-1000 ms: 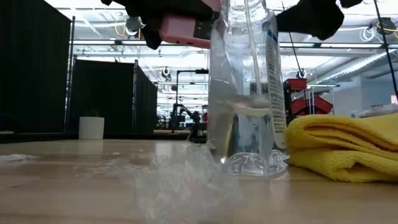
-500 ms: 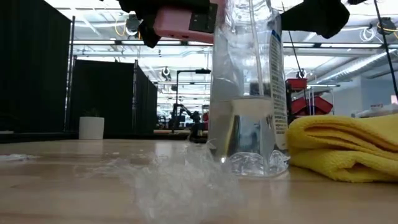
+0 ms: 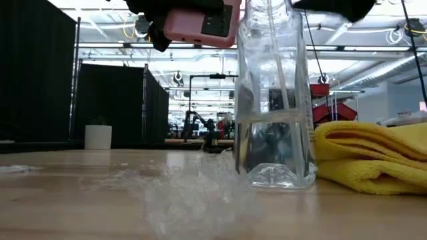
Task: Apply microfiber cloth
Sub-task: Spray the back of the pink cellphone using the white spray bottle
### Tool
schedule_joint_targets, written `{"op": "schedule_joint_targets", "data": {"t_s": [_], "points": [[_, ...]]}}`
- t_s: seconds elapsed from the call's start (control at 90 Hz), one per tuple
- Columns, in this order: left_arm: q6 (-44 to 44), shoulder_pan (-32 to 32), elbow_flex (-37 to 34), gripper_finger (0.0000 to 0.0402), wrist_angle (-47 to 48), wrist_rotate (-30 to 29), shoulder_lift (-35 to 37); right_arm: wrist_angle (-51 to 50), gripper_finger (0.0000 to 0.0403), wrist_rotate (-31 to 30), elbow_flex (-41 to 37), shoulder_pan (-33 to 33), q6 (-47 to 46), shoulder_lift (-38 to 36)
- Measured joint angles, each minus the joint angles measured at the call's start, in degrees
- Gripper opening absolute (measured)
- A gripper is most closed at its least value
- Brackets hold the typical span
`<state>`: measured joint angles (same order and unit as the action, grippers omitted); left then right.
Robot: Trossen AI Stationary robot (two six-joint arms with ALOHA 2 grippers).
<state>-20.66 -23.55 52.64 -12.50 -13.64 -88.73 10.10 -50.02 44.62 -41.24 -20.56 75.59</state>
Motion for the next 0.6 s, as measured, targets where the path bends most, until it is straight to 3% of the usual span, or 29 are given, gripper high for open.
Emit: {"op": "schedule_joint_targets", "data": {"t_s": [0.233, 0.422, 0.6], "points": [[0.51, 0.29, 0.02, 0.0009, 0.69, -1.97, 2.88, 6.21, 0.0373, 2.19, 0.00, -2.69, 0.77, 1.60], [0.49, 1.48, 0.02, 0.0009, 0.97, -2.32, 3.11, 18.68, 0.0373, 1.75, 0.00, -0.10, 10.66, 6.48], [1.50, 1.79, 0.02, 0.0009, 0.80, -2.29, 3.11, 19.25, 0.0373, 3.69, 0.00, 1.90, 10.72, 8.34]]}}
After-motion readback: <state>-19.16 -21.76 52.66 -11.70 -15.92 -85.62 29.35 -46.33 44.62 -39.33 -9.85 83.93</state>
